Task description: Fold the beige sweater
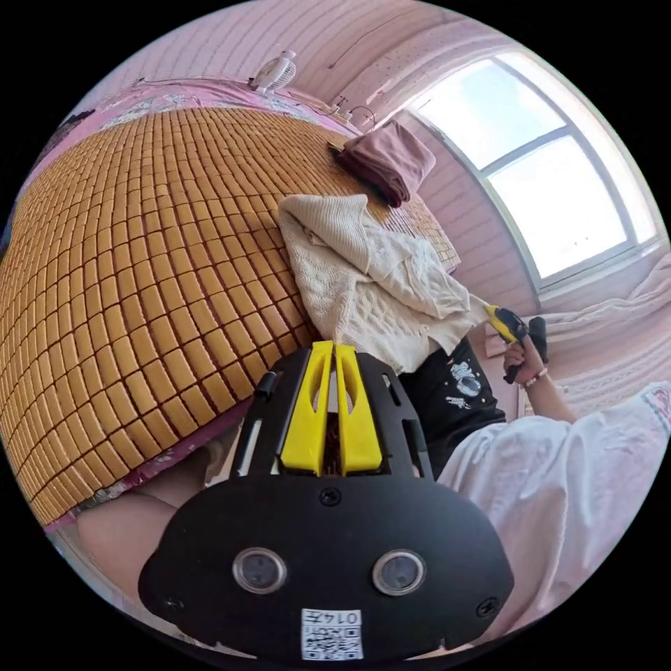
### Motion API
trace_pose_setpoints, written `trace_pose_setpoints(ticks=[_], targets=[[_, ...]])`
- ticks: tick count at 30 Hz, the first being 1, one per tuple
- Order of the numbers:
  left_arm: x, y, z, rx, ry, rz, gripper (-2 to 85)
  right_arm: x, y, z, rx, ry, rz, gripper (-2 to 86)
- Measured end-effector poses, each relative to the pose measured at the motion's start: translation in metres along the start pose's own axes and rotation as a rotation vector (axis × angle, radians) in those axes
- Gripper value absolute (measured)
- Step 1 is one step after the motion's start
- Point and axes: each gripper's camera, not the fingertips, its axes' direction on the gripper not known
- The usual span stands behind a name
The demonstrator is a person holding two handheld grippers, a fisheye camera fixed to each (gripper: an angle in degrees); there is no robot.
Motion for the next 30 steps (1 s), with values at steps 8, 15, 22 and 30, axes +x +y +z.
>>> trace_pose_setpoints(ticks=[8, 15, 22, 30], targets=[[-0.034, 0.034, -0.001, -0.005, 0.085, -0.226, 4.4, 0.041, 0.018, 0.003, -0.048, 0.018, 0.165, 0.8], [-0.005, 0.031, 0.055, -0.242, 0.037, -0.185, 16.8, 0.049, 0.032, -0.005, -0.057, 0.002, 0.202, 0.9], [0.028, 0.036, 0.082, -0.392, 0.0, -0.031, 3.7, 0.048, 0.048, -0.022, -0.037, -0.004, 0.202, 0.8], [0.035, 0.076, -0.045, -0.027, 0.053, 0.069, 0.6, 0.007, 0.052, -0.054, 0.104, -0.311, 0.103, 0.7]])
